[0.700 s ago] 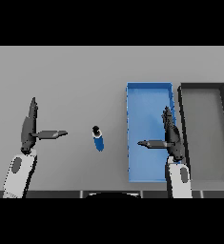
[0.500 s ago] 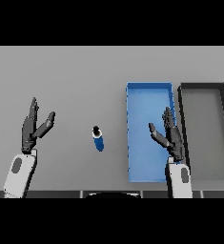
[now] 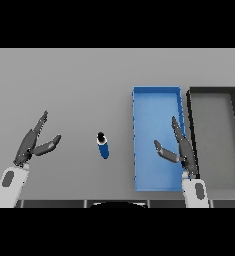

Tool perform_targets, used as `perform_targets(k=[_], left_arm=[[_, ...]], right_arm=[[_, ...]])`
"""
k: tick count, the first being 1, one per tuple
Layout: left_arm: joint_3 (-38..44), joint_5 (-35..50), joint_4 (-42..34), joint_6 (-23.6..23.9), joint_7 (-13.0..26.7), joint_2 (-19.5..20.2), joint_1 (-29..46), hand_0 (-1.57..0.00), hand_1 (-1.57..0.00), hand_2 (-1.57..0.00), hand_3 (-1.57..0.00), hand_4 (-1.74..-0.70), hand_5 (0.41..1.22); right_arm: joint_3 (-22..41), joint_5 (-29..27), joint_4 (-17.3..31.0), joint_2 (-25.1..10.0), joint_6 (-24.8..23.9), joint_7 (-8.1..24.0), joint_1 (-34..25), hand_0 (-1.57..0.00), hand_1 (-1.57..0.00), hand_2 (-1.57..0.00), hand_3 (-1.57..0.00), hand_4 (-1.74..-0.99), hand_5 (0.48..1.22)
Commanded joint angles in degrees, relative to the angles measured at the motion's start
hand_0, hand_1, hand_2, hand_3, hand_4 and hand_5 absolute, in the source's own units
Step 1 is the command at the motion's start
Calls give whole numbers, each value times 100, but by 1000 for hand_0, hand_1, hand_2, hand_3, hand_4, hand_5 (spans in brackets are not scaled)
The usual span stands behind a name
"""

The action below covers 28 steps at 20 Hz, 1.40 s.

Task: Pick up the blue pipe and place it into the blue bin.

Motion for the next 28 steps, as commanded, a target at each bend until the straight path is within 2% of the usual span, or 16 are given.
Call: perform_targets(k=[1,5,6,10,13,16,20,22,26,28], left_arm=[[-16,99,-34,-156,-103,13,70,1,1,1,1,-1015,592],[-326,81,-300,-681,-121,198,196,1,1,1,1,-1024,573],[-439,50,-417,-771,-36,214,150,1,1,1,1,-1031,565],[-826,4,-706,-1069,444,238,157,1,1,1,1,-1063,498],[-1095,-82,-771,-1249,495,105,97,1,1,1,1,-1091,472],[-1393,-363,-685,-1194,620,-227,-55,1,1,1,1,-1101,447],[-1638,-490,-414,-1274,530,-644,-248,1,1,1,1,-1117,446],[-1694,-557,-259,-1197,668,-873,-416,1,1,1,1,-1117,446],[-1787,-521,219,-1312,716,-1305,-679,1,1,1,1,-1117,448],[-1900,-834,503,-1142,695,-1541,-869,1,1,1,1,-1095,441]], right_arm=[[6,-12,-26,-7,17,-18,13,1,1,1,1,-1225,592],[-41,-81,-51,-80,76,-147,-2,1,1,1,1,-1220,589],[-17,-75,8,-52,96,-259,10,1,1,1,1,-1225,595],[-31,-73,40,-69,105,-328,-48,1,1,1,1,-1233,604],[12,-36,-12,-66,125,-384,65,1,1,1,1,-1248,612],[16,-71,-121,-44,123,-364,89,1,1,1,1,-1262,617],[55,-7,-60,15,93,-287,88,1,1,1,1,-1272,617],[50,-12,-82,22,81,-254,111,1,1,1,1,-1275,615],[-13,-94,-160,-15,107,-343,217,1,1,1,1,-1274,605],[-35,-79,-138,-25,84,-259,186,1,1,1,1,-1266,598]])
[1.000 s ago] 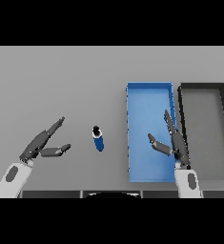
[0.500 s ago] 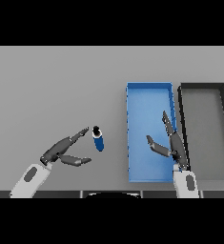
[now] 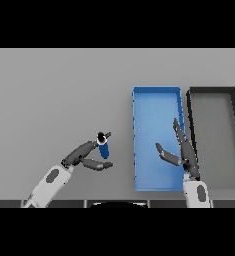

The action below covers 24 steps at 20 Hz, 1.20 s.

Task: Pick up the blue pipe and place it into the blue bin.

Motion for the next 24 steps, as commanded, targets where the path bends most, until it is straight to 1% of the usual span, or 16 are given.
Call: perform_targets(k=[1,3,5,6,7,8,9,10,12,13,16,17,21,22,23,24], left_arm=[[-17,-94,106,40,-195,-58,-46,1,1,1,1,-1081,442],[3,-40,375,-10,-364,-249,-140,1,1,1,1,-1081,459],[42,103,485,-76,-487,-444,-250,1,1,-19,-18,-1109,507],[64,149,570,-23,-487,-591,-275,1,-33,-114,-96,-1141,550],[169,296,640,-43,-522,-644,-289,-17,-160,-290,-255,-1208,607],[255,464,683,-80,-520,-710,-289,-187,-348,-481,-519,-1253,730],[277,493,751,6,-512,-826,-275,-443,-592,-699,-721,-1345,828],[228,413,774,90,-573,-891,-200,-668,-788,-873,-875,-1419,906],[219,400,749,167,-644,-969,-168,-993,-1070,-1124,-1102,-1532,1020],[189,367,736,218,-702,-949,-135,-1109,-1170,-1214,-1162,-1572,1060],[56,149,588,442,-826,-922,-127,-1334,-1366,-1388,-1307,-1649,1139],[40,162,504,451,-906,-920,-105,-1382,-1407,-1425,-1340,-1666,1155],[27,246,137,451,-1144,-947,-189,-1493,-1504,-1511,-1415,-1706,1194],[8,261,56,429,-1081,-961,-254,-1509,-1517,-1523,-1426,-1710,1199],[-35,276,-184,427,-1109,-969,-270,-1521,-1528,-1533,-1433,-1714,1204],[-74,302,-311,408,-1032,-987,-307,-1531,-1537,-1540,-1439,-1717,1207]], right_arm=[[27,-14,66,17,58,-100,61,1,1,1,1,-1265,597],[-36,-62,51,-24,47,-11,-50,1,1,1,1,-1264,598],[-46,-66,103,11,26,-41,-48,1,1,1,1,-1267,600],[-29,-61,59,19,28,-47,-39,1,1,1,1,-1266,601],[-34,-41,92,13,19,-63,-56,1,1,1,1,-1261,600],[-51,-72,63,-26,58,-113,2,1,1,1,1,-1260,600],[-25,-19,91,-10,29,-68,-54,1,1,1,1,-1259,602],[-31,-25,41,-35,43,-137,16,1,1,1,1,-1259,605],[-37,-65,61,-4,43,-88,-27,1,1,1,1,-1262,611],[-40,-47,72,-16,36,-102,-43,1,1,1,1,-1259,614],[-10,0,119,5,24,-60,-80,1,1,1,1,-1255,616],[-70,-38,109,-80,59,-96,-60,1,1,1,1,-1252,619],[-8,10,168,-3,35,-36,-175,1,1,1,1,-1248,627],[-48,-22,96,-62,57,-101,-100,1,1,1,1,-1249,629],[-28,29,78,-54,19,-52,-131,1,1,1,1,-1239,629],[-28,62,116,-63,9,-45,-134,1,1,1,1,-1228,629]])
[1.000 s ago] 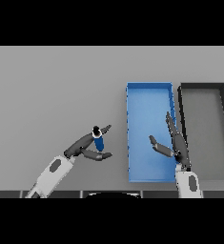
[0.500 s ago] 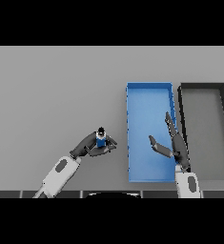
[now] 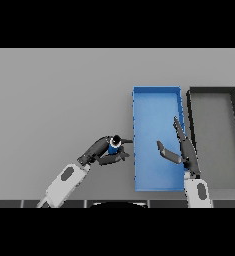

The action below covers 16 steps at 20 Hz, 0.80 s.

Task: Pick up the blue pipe and place it into the blue bin.

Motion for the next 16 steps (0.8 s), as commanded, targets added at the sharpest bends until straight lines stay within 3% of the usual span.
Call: perform_targets(k=[1,7,12,16], left_arm=[[1,43,-158,-10,134,19,-57,-1539,-1543,-1546,-1441,-1720,1210],[-63,155,-539,-84,790,20,-325,-1563,-1564,-1565,-1443,-1726,1218],[-71,198,-533,-154,910,49,-309,-1568,-1569,-1569,-1443,-1729,1219],[-155,49,-549,-116,816,33,-226,-1570,-1570,-1570,-1443,-1731,1220]], right_arm=[[58,102,62,31,-26,-54,21,1,1,1,1,-1221,631],[8,64,4,-31,12,-244,126,1,1,1,1,-1195,635],[-49,-118,56,-48,126,-119,92,1,1,1,1,-1174,629],[-25,-217,16,-4,193,-19,87,1,1,1,1,-1209,623]])
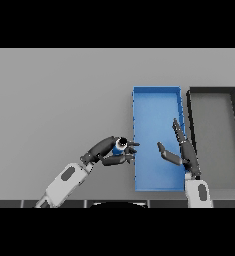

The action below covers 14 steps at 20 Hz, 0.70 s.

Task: Pick up the blue pipe and place it into the blue bin.

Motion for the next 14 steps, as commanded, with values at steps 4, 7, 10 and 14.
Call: perform_targets(k=[4,7,10,14], left_arm=[[23,12,-7,-11,69,26,-4,-1571,-1571,-1571,-1438,-1731,1221],[56,42,-46,-58,15,77,-7,-1571,-1571,-1571,-1440,-1731,1221],[77,64,-19,-65,114,20,-112,-1571,-1571,-1571,-1440,-1731,1221],[60,18,91,-57,179,-62,-165,-1571,-1571,-1571,-1439,-1731,1221]], right_arm=[[-32,-389,-167,-35,276,-36,-62,1,1,1,1,-1195,610],[-112,-1389,-624,-372,958,449,-233,1,1,1,1,-1203,573],[-12,-2011,-989,-808,1457,1057,-717,1,1,1,1,-1250,532],[354,-2390,-1545,-1127,1856,1500,-1198,1,1,1,1,-1297,523]])
